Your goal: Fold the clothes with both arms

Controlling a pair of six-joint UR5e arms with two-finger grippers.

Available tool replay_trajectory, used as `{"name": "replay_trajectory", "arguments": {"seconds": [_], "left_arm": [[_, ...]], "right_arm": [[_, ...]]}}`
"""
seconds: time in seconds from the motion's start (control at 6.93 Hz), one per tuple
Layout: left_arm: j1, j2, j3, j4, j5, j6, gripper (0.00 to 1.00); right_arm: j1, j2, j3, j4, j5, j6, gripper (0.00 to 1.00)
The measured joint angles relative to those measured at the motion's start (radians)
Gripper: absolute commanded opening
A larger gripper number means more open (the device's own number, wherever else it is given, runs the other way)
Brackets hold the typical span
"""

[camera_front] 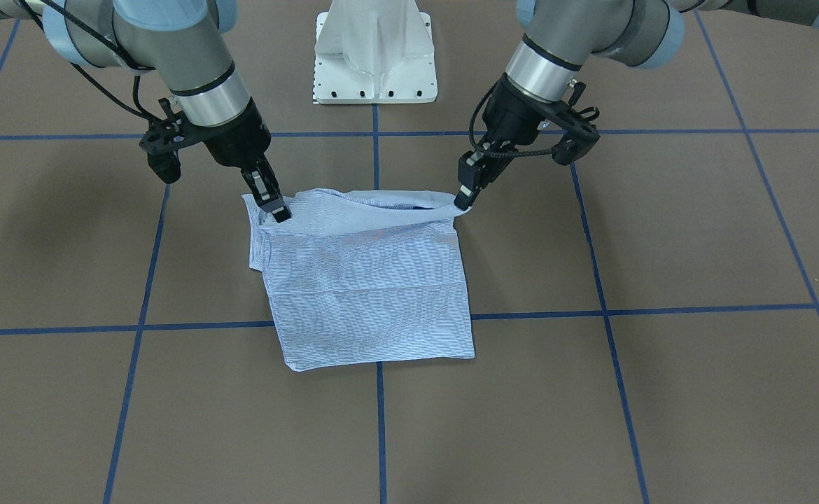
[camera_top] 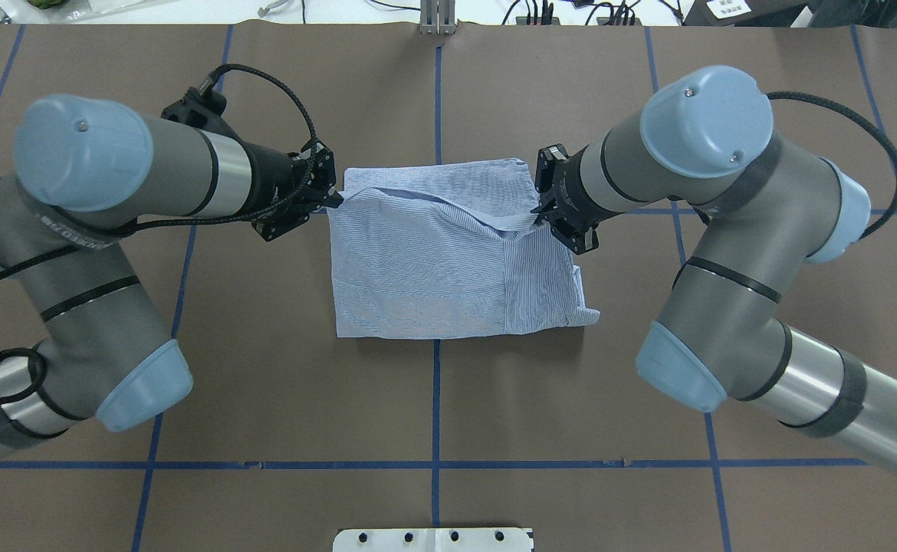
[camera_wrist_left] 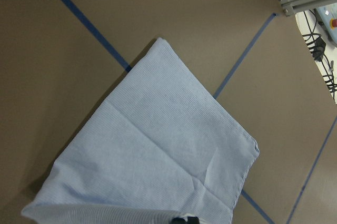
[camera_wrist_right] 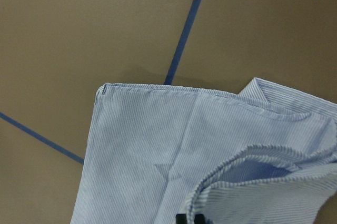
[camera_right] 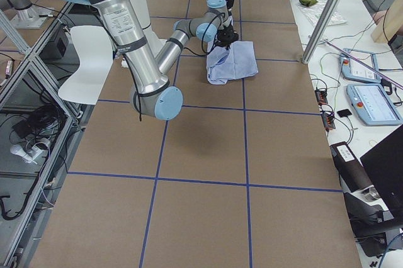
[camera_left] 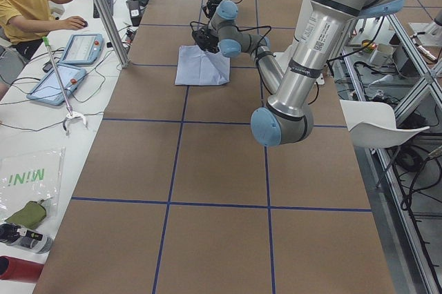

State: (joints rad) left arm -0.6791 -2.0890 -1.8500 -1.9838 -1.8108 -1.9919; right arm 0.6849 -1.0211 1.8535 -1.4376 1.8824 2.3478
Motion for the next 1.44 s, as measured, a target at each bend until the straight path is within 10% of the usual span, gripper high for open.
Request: {"name": "replay_trajectory", "arguments": {"seconds": [0.29, 0.43, 0.58, 0.87, 1.44], "left_arm": [[-0.029, -0.051, 0.179, -0.110, 0.001, 0.028, 0.00], [-0.037, -0.073, 0.253, -0.153, 0.003, 0.053, 0.11], [-0.044, -0.094, 0.329, -0.193, 0.006, 0.085, 0.54], [-0.066, -0.132, 0.512, -0.327, 0.020, 0.159, 1.00], [-0.169, -0.153, 0.593, -0.376, 0.025, 0.311, 1.00]], "right_arm": [[0.024, 0.076, -0.135, 0.002, 0.007, -0.077, 0.00], [0.034, 0.127, -0.235, 0.022, 0.018, -0.129, 0.58], [0.042, 0.168, -0.354, 0.090, 0.030, -0.177, 0.98], [0.076, 0.255, -0.618, 0.262, 0.066, -0.280, 1.00], [0.238, 0.278, -0.730, 0.309, 0.227, -0.545, 1.00]]}}
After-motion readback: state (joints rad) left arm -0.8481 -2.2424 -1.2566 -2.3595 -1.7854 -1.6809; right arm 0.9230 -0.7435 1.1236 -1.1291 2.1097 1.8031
